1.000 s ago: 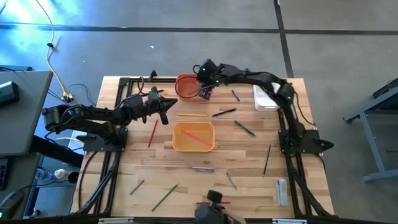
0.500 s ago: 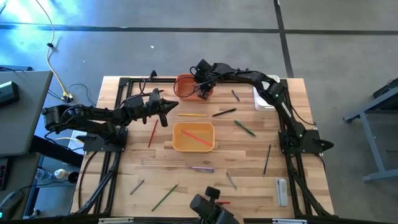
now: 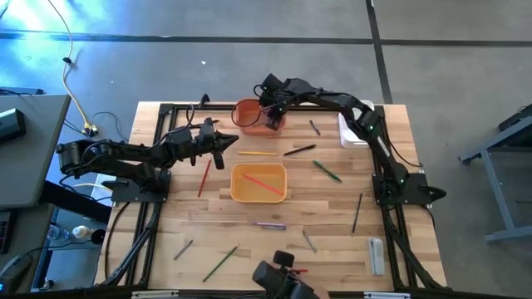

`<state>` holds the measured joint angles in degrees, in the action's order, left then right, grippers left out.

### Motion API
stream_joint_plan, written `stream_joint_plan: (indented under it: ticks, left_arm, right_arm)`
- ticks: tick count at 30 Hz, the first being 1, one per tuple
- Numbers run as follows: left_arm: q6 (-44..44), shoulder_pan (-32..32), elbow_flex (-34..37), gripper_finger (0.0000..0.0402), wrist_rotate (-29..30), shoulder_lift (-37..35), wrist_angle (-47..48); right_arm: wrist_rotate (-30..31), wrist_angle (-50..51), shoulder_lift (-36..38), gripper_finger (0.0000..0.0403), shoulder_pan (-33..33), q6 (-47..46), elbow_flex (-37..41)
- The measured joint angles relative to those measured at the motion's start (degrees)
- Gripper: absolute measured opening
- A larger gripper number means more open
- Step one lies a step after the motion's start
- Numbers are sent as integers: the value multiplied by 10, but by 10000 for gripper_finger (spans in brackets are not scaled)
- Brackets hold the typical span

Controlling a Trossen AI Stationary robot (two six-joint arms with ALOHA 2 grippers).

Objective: Sort crayons/erasers/pens/pencils in bins
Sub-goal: Put the bottom left black pen into the white bin

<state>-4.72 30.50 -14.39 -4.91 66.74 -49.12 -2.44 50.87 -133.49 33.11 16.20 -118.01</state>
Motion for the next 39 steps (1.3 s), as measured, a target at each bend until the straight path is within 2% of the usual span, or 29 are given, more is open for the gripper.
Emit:
stream_joint_plan:
  ticks: [6, 9, 12, 20, 22, 28, 31, 35, 37, 39]
  left_arm:
    - [4, -2, 0, 0, -5, 0, 3]
    - [4, -2, 0, 0, -8, 0, 4]
    - [4, -2, 0, 0, -14, 0, 4]
    - [4, -3, 0, 0, -38, 0, 0]
    - [6, -2, 0, 0, -58, 0, 0]
    - [32, -3, -6, 0, -140, 0, 11]
    - [44, -2, -41, 0, -143, -8, 108]
    - [108, -6, -119, 0, -120, -12, 317]
    - [147, -6, -168, 0, -78, -12, 439]
    - [172, -6, -220, 0, -6, -11, 564]
  right_arm:
    - [-29, -34, 65, 14, -1, 15, 27]
    - [-50, -103, 121, 10, 2, -1, 90]
    - [-44, -214, 187, 6, 1, -21, 203]
    - [-40, -565, 399, 1, -17, -98, 575]
    - [-37, -634, 444, 1, -28, -114, 650]
    - [-32, -779, 549, 0, -57, -119, 799]
    - [-31, -800, 586, 0, -66, -101, 836]
    - [-31, -808, 617, 0, -80, -98, 857]
    - [-31, -808, 625, 0, -89, -88, 860]
    - [-31, -803, 632, 0, -98, -78, 860]
